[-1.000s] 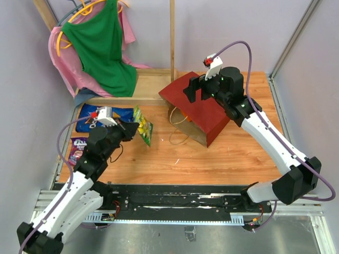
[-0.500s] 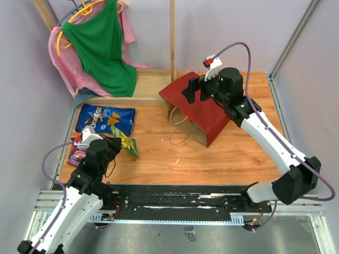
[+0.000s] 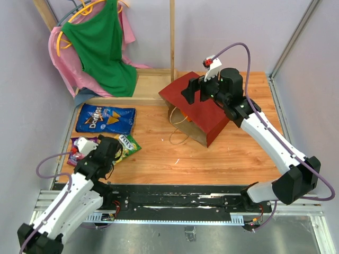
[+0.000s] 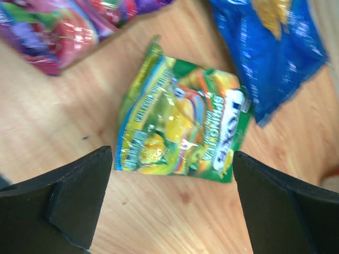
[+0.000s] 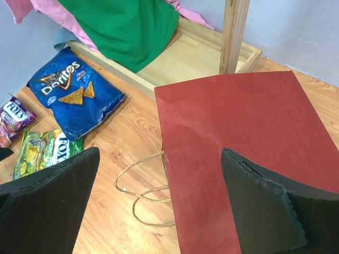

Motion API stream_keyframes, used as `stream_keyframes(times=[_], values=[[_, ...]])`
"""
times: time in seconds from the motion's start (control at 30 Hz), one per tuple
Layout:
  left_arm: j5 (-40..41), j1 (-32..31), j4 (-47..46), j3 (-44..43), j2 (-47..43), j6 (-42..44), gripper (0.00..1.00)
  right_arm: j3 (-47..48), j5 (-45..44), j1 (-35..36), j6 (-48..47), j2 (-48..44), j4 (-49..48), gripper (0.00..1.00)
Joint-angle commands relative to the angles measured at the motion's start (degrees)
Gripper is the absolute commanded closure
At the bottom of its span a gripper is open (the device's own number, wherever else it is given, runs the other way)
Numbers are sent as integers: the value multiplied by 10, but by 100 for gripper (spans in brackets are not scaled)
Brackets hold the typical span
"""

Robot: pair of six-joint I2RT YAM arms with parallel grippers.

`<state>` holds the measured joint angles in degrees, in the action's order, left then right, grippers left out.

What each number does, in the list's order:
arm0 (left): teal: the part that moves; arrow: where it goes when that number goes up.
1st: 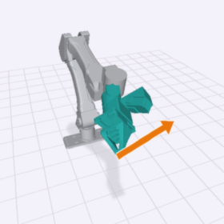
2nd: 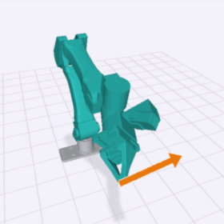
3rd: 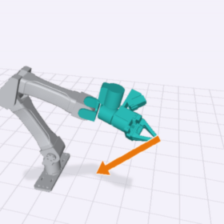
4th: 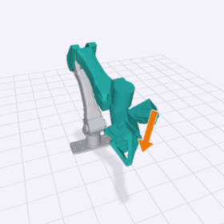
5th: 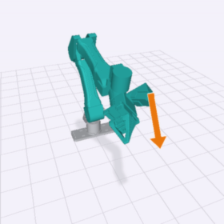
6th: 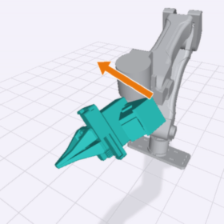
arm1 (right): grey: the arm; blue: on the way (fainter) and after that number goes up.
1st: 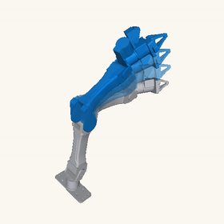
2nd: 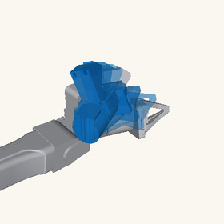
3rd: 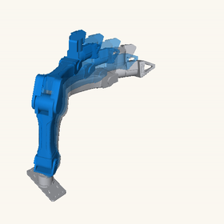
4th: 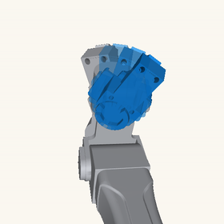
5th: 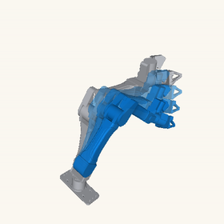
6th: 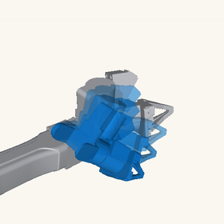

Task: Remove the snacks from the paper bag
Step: Place the snack at the center of the board, then adjust the snack at the center of the board.

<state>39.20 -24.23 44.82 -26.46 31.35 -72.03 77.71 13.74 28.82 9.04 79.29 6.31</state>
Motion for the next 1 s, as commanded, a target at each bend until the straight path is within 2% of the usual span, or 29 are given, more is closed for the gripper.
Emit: stream_keyframes(times=[0.0, 0.13, 0.17, 0.23, 0.27, 0.33, 0.37, 0.4, 0.5, 0.77, 0.87, 0.97], values=[[105, -1, 139, -79, 88, -133, 0, -10, 5, 7, 3, -17, -15, 1], [126, -1, 124, -121, 97, -104, 1, -9, 4, 7, 1, -15, -15, 2], [123, -1, 104, -123, 91, -82, 5, -9, 4, 7, 0, -16, -16, 1], [110, -1, 45, -118, 76, -22, 24, -10, 1, 7, -2, -16, -15, 2], [93, -1, 17, -110, 70, 8, 41, -10, 1, 7, -3, -16, -17, 1], [52, -1, -66, -75, 58, 69, 67, -10, 1, 7, -3, -14, -17, 1], [24, -1, -115, -55, 54, 106, 72, -10, 1, 7, -4, -12, -17, 1], [-3, -1, -164, -32, 53, 134, 73, -10, 1, 7, -4, -12, -17, 1], [-57, -1, -264, 13, 73, 185, 67, -10, 1, 7, -5, -11, -17, 1], [-34, 10, -373, 29, 199, 169, 63, -9, 11, 7, -3, -5, -23, 2], [-14, 17, -379, 29, 241, 133, 63, -8, 10, 7, -6, -3, -23, 2], [-39, 52, -387, 38, 284, 116, 63, -7, 6, 7, -12, -6, -21, 1]])
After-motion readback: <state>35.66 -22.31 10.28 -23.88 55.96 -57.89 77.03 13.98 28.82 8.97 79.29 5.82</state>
